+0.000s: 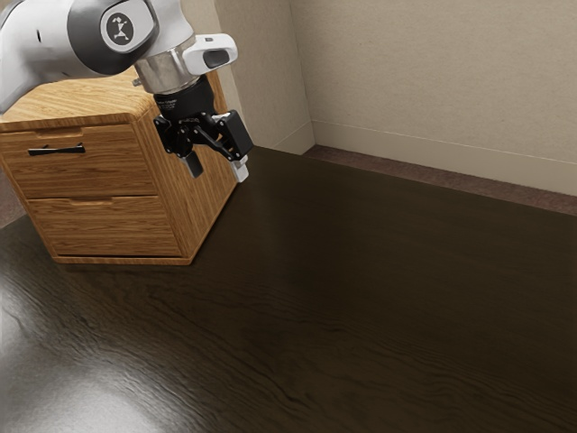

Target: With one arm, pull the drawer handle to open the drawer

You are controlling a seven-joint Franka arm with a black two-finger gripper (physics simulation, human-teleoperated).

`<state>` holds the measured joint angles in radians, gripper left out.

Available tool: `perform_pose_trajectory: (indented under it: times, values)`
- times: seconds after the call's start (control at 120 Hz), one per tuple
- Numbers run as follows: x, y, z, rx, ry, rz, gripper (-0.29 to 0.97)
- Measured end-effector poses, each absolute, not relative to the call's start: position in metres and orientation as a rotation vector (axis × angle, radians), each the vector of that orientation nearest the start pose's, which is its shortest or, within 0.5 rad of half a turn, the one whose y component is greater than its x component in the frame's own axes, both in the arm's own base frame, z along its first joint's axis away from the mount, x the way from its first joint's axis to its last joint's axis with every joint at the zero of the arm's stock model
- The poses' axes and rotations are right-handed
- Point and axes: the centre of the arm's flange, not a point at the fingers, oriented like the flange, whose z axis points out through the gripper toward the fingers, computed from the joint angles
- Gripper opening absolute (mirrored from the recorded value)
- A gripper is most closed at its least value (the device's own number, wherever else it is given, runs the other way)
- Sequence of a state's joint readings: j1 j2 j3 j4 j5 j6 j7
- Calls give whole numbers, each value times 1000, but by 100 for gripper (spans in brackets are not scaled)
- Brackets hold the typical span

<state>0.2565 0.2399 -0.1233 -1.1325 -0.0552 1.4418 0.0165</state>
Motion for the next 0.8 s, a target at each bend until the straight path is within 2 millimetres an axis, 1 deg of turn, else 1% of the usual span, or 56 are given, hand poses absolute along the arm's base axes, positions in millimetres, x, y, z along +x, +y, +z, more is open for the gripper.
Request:
perform_pose_trajectory:
  times: [0.158, 0.192, 0.208, 0.258, 0.292, 0.317, 0.408, 0.475, 0.533, 0.567, 0.6, 0.7, 0.742, 0.8]
  values:
    - [604, 86, 678, -3212, -182, -126, 68]
    - [602, 86, 681, -3211, -189, -133, 68]
    - [599, 85, 687, -3209, -195, -148, 68]
    - [579, 80, 719, -3194, -231, -218, 68]
    - [560, 75, 746, -3178, -265, -282, 68]
    - [548, 72, 761, -3168, -297, -313, 68]
    - [507, 64, 801, -3115, -448, -371, 68]
    - [479, 56, 821, -3102, -545, -376, 68]
    - [426, 51, 852, -3077, -678, -422, 68]
    - [403, 60, 863, -3065, -789, -441, 68]
    - [392, 76, 864, -3057, -920, -430, 68]
    - [393, 117, 839, -3020, -1271, -331, 68]
    - [391, 136, 835, -2982, -1413, -329, 67]
    - [388, 155, 837, -2927, -1573, -357, 68]
